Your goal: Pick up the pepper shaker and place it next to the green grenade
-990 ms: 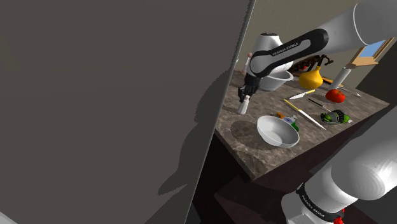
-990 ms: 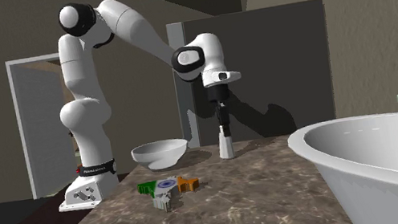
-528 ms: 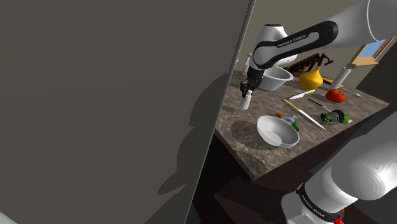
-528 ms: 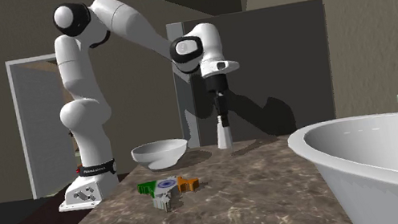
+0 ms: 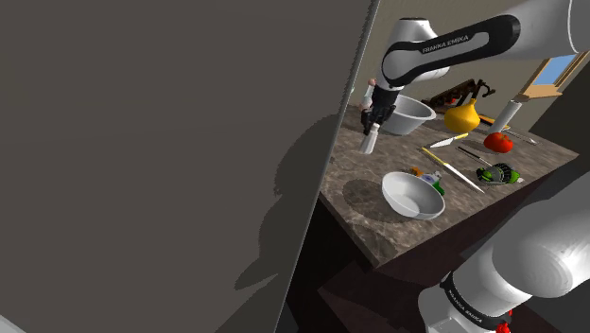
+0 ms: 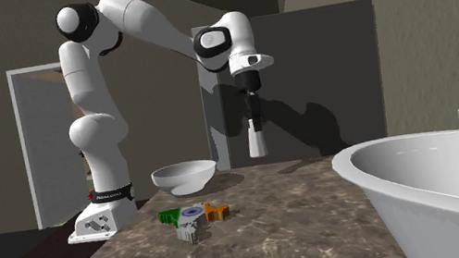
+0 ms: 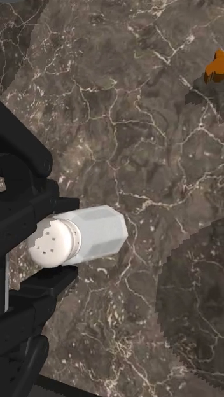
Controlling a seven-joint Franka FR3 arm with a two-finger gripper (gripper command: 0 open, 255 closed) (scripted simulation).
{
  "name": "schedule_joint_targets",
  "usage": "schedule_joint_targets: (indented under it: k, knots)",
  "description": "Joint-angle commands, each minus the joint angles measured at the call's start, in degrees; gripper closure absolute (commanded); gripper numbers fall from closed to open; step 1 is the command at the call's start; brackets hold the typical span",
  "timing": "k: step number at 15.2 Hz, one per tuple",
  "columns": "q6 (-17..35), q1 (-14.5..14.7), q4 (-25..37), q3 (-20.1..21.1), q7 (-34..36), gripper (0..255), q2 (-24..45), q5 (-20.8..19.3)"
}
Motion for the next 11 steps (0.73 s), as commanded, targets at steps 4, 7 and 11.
schedule_joint_targets:
  k: [4,7,11]
  knots:
    - [-4.0,0.1,2.7,0.2,-0.3,255,-1.2,0.1]
    - [-6.3,0.2,4.4,0.3,-0.5,255,-1.9,0.2]
    - [-9.4,0.2,6.8,0.4,-0.8,255,-2.6,0.3]
